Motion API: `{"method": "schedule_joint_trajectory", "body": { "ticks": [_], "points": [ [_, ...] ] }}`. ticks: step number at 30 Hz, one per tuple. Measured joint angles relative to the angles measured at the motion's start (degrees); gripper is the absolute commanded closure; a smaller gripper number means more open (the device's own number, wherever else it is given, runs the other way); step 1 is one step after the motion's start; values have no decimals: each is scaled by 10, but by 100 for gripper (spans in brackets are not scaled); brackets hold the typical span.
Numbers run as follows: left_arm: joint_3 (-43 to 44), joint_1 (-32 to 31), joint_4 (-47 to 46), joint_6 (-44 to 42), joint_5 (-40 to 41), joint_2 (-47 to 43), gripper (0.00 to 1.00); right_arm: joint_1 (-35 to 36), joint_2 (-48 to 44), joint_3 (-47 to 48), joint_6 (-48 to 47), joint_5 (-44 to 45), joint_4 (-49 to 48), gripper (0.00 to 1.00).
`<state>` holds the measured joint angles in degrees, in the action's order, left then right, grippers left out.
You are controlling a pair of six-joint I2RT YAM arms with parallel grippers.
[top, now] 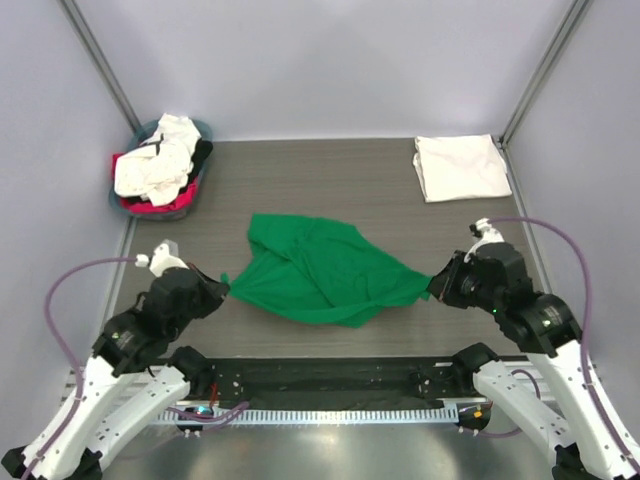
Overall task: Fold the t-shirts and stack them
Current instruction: Flatten the tshirt out
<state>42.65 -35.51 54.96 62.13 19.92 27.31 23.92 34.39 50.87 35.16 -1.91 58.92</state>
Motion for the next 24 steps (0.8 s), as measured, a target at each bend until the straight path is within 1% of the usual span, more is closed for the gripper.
{"method": "schedule_joint_trajectory", "body": {
  "ticks": [7, 11, 14, 19, 24],
  "points": [
    [259, 0, 67, -46, 45, 34, 100, 0, 11, 220, -57, 42, 10, 99],
    [399, 0, 80, -109, 51, 75, 100, 0, 15, 333, -94, 59, 11, 99],
    [512, 0, 85, -164, 43, 127, 100, 0, 15, 399, -122, 62, 7, 99],
    [615, 0, 82, -221, 20, 168, 100, 0, 15, 487, -164, 52, -2, 99],
    [704, -1, 66, -268, -28, 188, 100, 0, 15, 557, -200, 34, -10, 99]
  ]
}}
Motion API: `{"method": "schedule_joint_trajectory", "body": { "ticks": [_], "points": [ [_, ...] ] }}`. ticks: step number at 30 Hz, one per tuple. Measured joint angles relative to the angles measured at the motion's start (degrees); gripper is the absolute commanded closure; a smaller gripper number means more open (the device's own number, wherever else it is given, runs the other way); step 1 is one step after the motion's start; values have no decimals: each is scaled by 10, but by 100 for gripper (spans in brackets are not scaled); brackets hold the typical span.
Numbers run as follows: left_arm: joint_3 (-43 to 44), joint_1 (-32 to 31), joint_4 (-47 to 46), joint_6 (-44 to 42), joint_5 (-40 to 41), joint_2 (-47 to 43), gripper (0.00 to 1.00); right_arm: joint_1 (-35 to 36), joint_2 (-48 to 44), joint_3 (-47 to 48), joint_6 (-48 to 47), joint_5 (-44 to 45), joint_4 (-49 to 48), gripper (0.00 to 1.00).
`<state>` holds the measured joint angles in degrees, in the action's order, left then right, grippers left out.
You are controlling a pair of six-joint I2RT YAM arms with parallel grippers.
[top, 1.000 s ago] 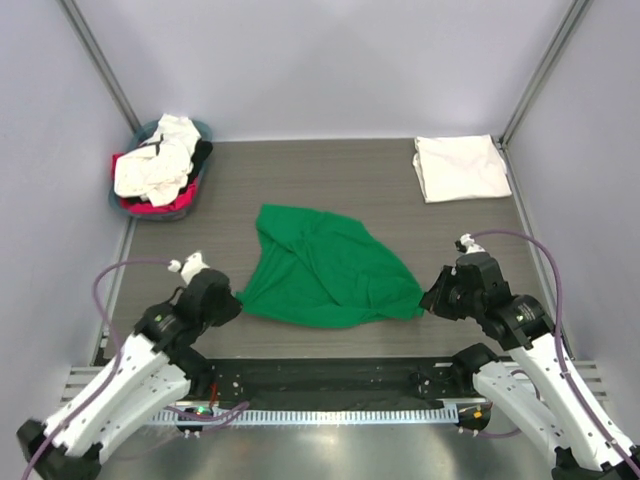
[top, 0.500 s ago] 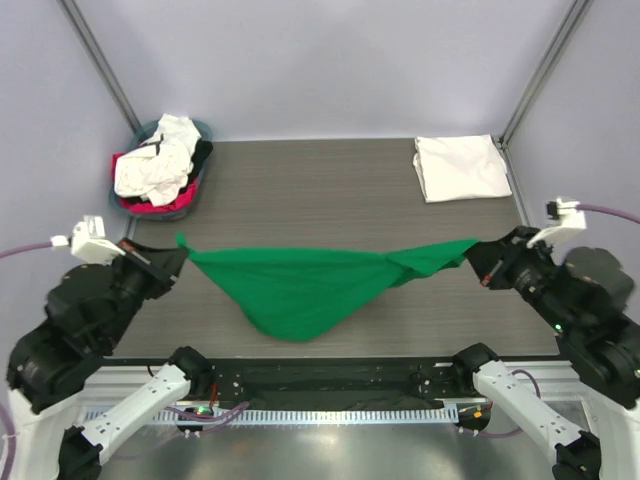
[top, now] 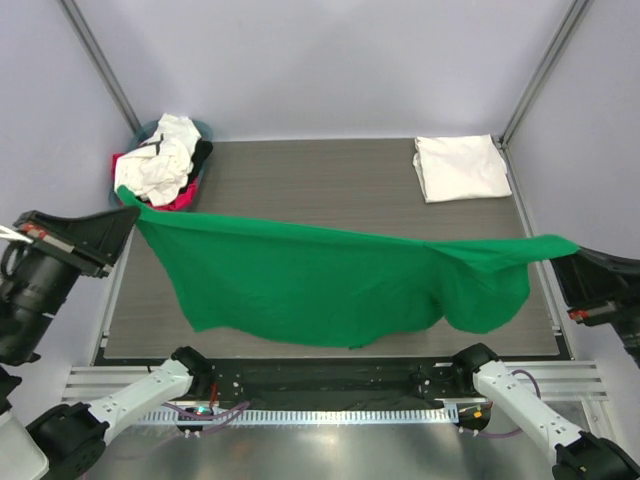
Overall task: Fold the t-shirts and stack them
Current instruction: Flatten the tshirt out
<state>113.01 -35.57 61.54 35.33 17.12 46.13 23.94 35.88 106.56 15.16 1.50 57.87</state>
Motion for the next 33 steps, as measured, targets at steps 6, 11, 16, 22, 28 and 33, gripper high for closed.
{"method": "schedule_joint_trajectory", "body": {
  "ticks": [6, 11, 16, 22, 28, 33],
  "points": [
    [71, 0, -43, -34, -31, 33, 100, 0, 21, 83, -42, 19, -18, 99],
    [76, 0, -54, -52, 20, 109, 100, 0, 116, 107, -52, 136, -43, 99],
    [47, 39, -48, -58, 73, 252, 100, -2, 316, 44, -55, 277, -74, 99],
    [-84, 199, -68, -61, -1, 444, 79, -43, 664, 40, -47, 305, -85, 18],
    [-88, 272, -43, -76, -55, 646, 30, -76, 830, 89, -32, 285, -4, 8],
    [-210, 266, -60, -67, -83, 591, 29, -76, 678, -49, -11, 243, -48, 8]
  ]
}}
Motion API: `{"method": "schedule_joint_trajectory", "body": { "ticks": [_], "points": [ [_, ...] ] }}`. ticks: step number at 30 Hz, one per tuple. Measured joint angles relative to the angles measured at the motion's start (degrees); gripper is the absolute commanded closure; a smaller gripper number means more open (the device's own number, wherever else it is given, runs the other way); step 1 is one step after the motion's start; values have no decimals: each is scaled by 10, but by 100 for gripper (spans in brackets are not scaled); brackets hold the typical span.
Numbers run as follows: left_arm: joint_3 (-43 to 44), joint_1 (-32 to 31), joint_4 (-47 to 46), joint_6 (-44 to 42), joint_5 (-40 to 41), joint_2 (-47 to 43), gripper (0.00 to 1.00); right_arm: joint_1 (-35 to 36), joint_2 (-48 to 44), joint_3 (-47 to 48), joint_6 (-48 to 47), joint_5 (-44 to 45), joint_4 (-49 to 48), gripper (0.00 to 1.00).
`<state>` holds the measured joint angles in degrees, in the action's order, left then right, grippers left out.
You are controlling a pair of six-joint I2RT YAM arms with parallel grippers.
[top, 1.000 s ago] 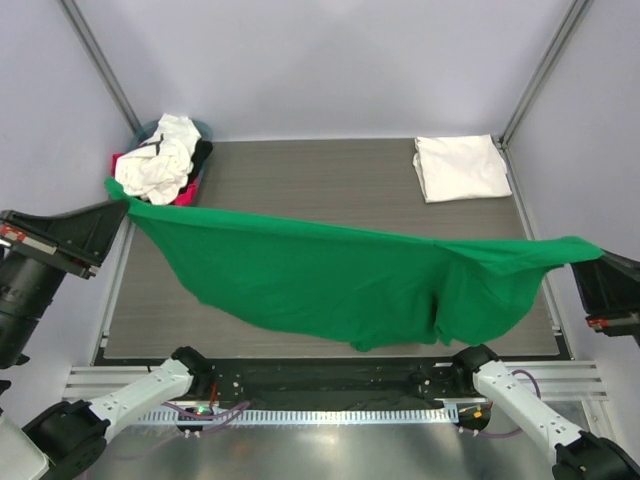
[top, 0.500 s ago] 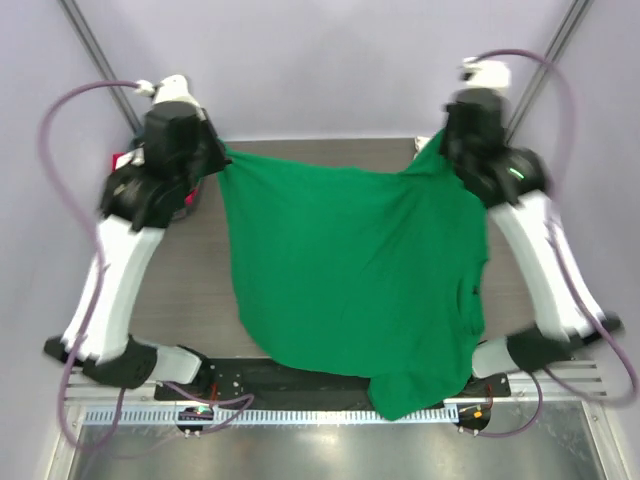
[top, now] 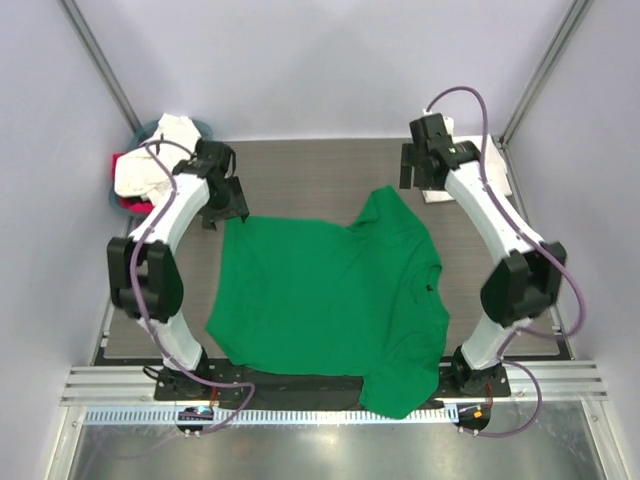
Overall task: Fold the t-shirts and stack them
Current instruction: Flatten the tshirt out
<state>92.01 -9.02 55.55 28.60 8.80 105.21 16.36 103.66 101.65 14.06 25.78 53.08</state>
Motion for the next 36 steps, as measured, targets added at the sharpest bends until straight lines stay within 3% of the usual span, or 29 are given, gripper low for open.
{"method": "schedule_joint_trajectory", "body": {
  "ticks": [6, 14, 23, 36],
  "points": [
    [-212, -3, -61, 37, -43, -192, 33, 1, -144, -190, 36, -129, -87, 12],
    [-384, -3, -97, 36, -74, -348, 34, 1, -32, -240, 78, -307, -169, 18],
    [-402, -3, -101, 23, -51, -519, 32, 1, 77, -169, 99, -363, -203, 20],
    [-410, -3, -104, 21, -43, -522, 32, 1, 179, -90, 110, -371, -214, 24]
  ]
}}
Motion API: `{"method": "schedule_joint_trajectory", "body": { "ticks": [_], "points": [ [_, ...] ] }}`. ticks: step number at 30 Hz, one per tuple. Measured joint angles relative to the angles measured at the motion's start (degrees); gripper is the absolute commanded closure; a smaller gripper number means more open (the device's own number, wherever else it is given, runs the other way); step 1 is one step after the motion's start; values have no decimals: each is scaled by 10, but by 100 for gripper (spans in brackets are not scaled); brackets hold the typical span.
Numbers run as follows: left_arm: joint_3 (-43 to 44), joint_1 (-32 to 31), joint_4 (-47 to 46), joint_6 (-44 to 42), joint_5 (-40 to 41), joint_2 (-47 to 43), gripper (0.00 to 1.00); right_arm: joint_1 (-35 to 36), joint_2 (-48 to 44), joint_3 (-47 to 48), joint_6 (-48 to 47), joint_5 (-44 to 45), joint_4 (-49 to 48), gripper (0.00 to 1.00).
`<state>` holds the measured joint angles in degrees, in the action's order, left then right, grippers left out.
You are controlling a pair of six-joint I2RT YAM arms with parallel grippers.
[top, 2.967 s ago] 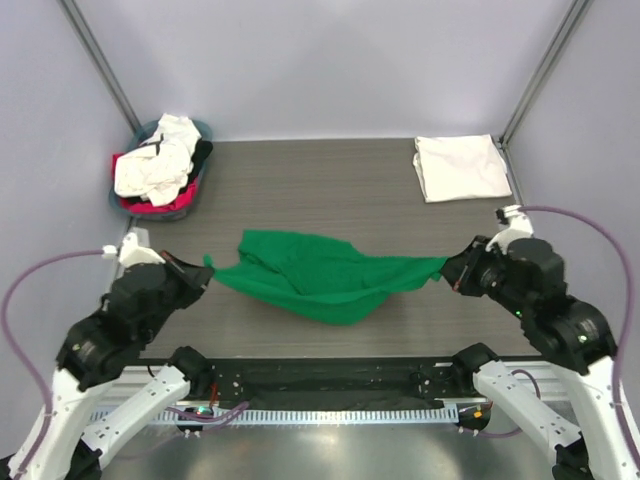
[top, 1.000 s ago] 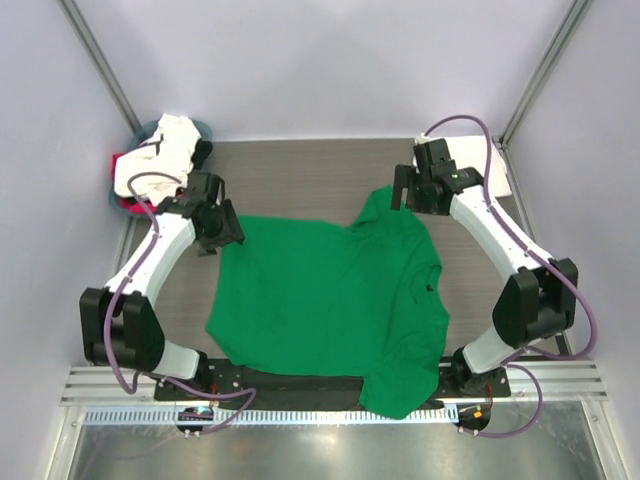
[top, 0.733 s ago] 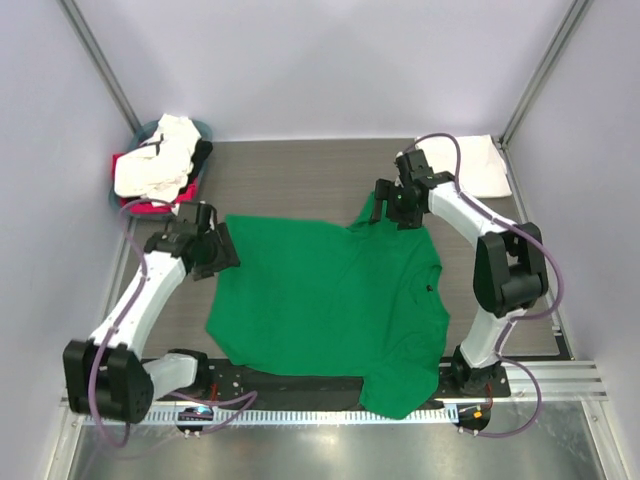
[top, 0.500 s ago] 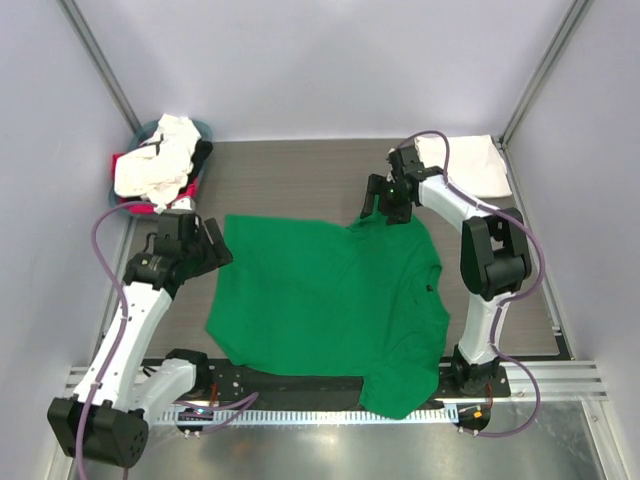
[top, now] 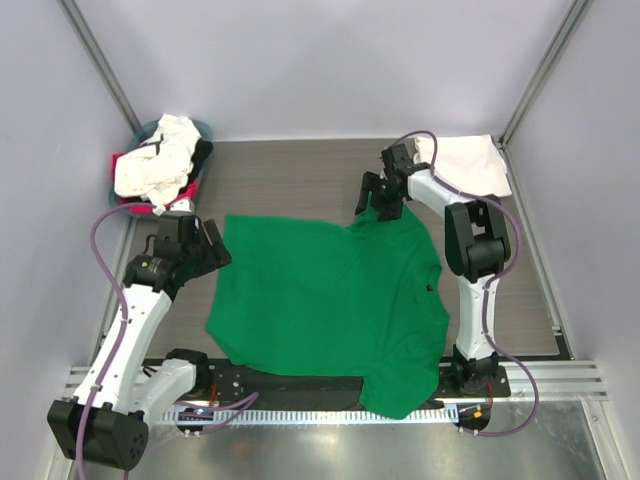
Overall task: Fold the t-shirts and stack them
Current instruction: Flatten the tshirt out
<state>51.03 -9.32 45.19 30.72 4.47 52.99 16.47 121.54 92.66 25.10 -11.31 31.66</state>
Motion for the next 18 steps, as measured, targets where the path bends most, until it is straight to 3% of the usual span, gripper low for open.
{"method": "schedule_joint_trajectory", "body": {
  "ticks": [10, 15, 18],
  "points": [
    [-1, 0, 0, -1, 0, -5, 32, 3, 64, 88, 42, -57, -11, 26],
    [-2, 0, 0, -2, 5, -6, 32, 10, 73, 101, 140, -196, -154, 26],
    [-2, 0, 0, -2, 6, -7, 31, 11, 51, 80, 162, -227, -213, 26]
  ]
}}
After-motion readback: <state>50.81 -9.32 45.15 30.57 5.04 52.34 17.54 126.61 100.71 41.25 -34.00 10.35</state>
